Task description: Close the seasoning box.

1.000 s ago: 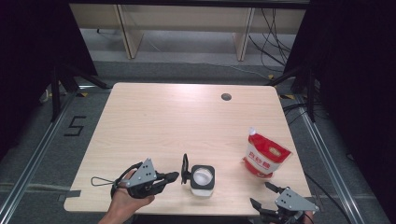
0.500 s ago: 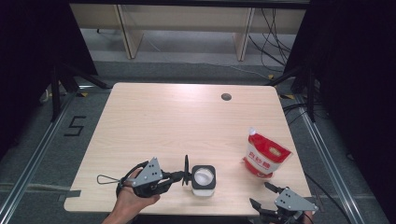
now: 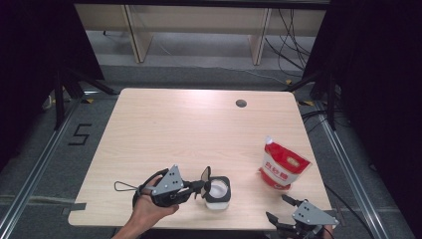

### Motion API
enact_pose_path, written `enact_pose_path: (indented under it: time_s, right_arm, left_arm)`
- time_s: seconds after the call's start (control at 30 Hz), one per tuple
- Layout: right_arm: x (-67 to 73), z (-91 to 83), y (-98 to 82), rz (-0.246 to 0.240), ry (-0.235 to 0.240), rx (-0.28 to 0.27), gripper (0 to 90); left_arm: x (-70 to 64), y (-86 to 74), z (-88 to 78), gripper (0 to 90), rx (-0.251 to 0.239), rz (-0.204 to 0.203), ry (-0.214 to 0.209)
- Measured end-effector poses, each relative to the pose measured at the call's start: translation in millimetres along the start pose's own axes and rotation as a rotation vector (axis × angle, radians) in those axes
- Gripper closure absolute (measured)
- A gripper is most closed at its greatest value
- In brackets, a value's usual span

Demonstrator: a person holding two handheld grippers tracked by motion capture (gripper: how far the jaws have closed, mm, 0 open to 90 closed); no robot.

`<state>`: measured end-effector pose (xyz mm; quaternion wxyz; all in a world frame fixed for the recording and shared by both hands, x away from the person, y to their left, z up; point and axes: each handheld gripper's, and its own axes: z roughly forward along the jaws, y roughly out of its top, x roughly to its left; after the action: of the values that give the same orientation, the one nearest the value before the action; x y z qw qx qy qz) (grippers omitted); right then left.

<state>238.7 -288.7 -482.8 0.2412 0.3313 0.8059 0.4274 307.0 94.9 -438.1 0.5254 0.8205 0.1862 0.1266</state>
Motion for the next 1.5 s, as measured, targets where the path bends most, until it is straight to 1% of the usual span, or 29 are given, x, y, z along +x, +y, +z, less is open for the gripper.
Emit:
enact_pose_path:
  time_s: [0.07, 0.1, 0.17, 0.2, 0.23, 0.3, 0.33, 0.37, 0.47, 0.5, 0.53, 0.57, 0.6, 0.63, 0.67, 0.73, 0.77, 0.8, 0.83, 0.9, 1.1, 1.13, 1.17, 1.2, 1.3, 1.33, 1.37, 1.47, 1.5]
  right_arm:
    - [0.1, 0.3, 0.2, 0.000, 0.003, -0.003, 26.9]
    - [-0.4, 0.4, 0.2, -0.011, -0.002, -0.008, 26.9]
    - [0.1, 0.3, 0.3, -0.004, 0.003, -0.004, 26.9]
    - [-0.2, 0.3, 0.3, -0.011, 0.000, -0.008, 26.9]
    - [-0.2, 0.3, 0.3, -0.012, 0.001, -0.008, 26.9]
    - [-0.6, 1.1, 0.1, -0.020, 0.000, -0.008, 26.9]
    - [-0.4, 1.2, 0.2, -0.020, 0.003, -0.008, 26.9]
    - [0.1, 1.6, 0.2, -0.020, 0.004, -0.007, 26.9]
    - [0.0, 1.8, 0.4, -0.034, 0.006, -0.008, 27.0]
    - [0.3, 1.6, 0.4, -0.029, 0.008, -0.006, 27.1]
    - [0.6, 1.8, 0.4, -0.024, 0.008, -0.007, 27.1]
    - [1.2, 1.8, 0.3, -0.014, 0.012, -0.001, 27.1]
    - [1.1, 2.1, 0.1, -0.021, 0.008, -0.003, 27.2]
    - [1.4, 2.3, 0.1, -0.021, 0.009, -0.002, 27.2]
    - [1.0, 2.5, 0.3, -0.029, 0.012, -0.004, 27.2]
    - [1.3, 2.4, 0.5, -0.029, 0.011, -0.005, 27.2]
    - [1.4, 2.5, 0.5, -0.028, 0.012, -0.006, 27.2]
    - [1.4, 2.8, 0.5, -0.027, 0.015, -0.010, 27.2]
    - [1.1, 3.1, 0.3, -0.032, 0.013, -0.012, 27.3]
    - [1.1, 2.4, 0.5, -0.029, 0.012, -0.005, 27.2]
    - [1.2, 2.9, 0.5, -0.036, 0.011, -0.007, 27.2]
    - [1.2, 3.3, 0.4, -0.035, 0.014, -0.011, 27.3]
    - [1.1, 2.9, 0.5, -0.035, 0.011, -0.007, 27.3]
    - [1.0, 2.9, 0.5, -0.035, 0.012, -0.007, 27.3]
    - [1.0, 2.9, 0.4, -0.035, 0.012, -0.008, 27.3]
    - [1.1, 2.8, 0.5, -0.034, 0.012, -0.008, 27.3]
    - [1.1, 3.1, 0.4, -0.034, 0.014, -0.011, 27.3]
    - [1.2, 3.1, 0.4, -0.034, 0.016, -0.013, 27.2]
    - [1.2, 3.1, 0.4, -0.034, 0.016, -0.013, 27.3]
  left_arm:
    - [-0.4, 0.8, 2.9, 88.8, 0.005, 0.012, -0.007]
    - [-1.5, 0.7, 4.1, 88.6, -0.001, -0.005, -0.008]
    - [-1.4, 0.8, 4.9, 88.0, 0.003, -0.005, -0.009]
    - [-1.4, 0.3, 5.8, 88.1, 0.000, -0.008, -0.013]
    - [-0.5, 0.2, 5.9, 88.1, 0.007, 0.012, -0.009]
    - [-1.0, -0.2, 7.4, 88.1, 0.008, 0.008, -0.011]
    - [-2.2, -0.8, 8.5, 88.2, 0.007, -0.007, -0.011]
    - [-1.9, -0.5, 8.9, 88.2, 0.013, 0.001, -0.014]
    - [-3.1, -0.6, 11.3, 88.2, 0.017, -0.002, -0.021]
    - [-2.6, -0.5, 12.3, 88.2, 0.017, 0.020, -0.024]
    - [-4.2, -1.4, 13.4, 88.1, 0.018, -0.003, -0.031]
    - [-4.3, -1.2, 14.1, 88.1, 0.024, 0.014, -0.029]
    - [-5.5, -2.1, 15.8, 88.0, 0.021, 0.000, -0.031]
    - [-5.9, -2.3, 16.7, 88.0, 0.028, 0.008, -0.028]
    - [-5.5, -2.6, 18.1, 87.9, 0.032, 0.020, -0.038]
    - [-7.1, -3.9, 20.6, 87.6, 0.042, 0.019, -0.033]
    - [-8.1, -4.8, 22.3, 87.5, 0.035, 0.005, -0.037]
    - [-7.8, -4.9, 22.1, 87.6, 0.053, 0.013, -0.037]
    - [-7.4, -5.2, 22.9, 87.5, 0.051, 0.027, -0.039]
    - [-8.9, -6.5, 24.0, 87.4, 0.055, 0.008, -0.042]
    - [-8.4, -6.7, 24.0, 85.5, 0.042, 0.004, -0.042]
    - [-8.0, -6.3, 22.8, 84.3, 0.041, -0.003, -0.044]
    - [-6.7, -5.5, 21.8, 82.3, 0.030, 0.003, -0.045]
    - [-7.1, -5.2, 20.7, 79.3, 0.024, -0.017, -0.044]
    - [-3.1, -4.6, 16.4, 70.2, -0.018, -0.047, -0.081]
    - [-1.7, -4.2, 14.1, 66.9, -0.016, -0.043, -0.074]
    - [-0.9, -4.5, 12.8, 63.0, -0.024, -0.060, -0.081]
    - [1.6, -4.5, 7.0, 49.9, -0.026, -0.090, -0.069]
    - [2.7, -4.5, 4.7, 47.0, -0.020, -0.085, -0.065]
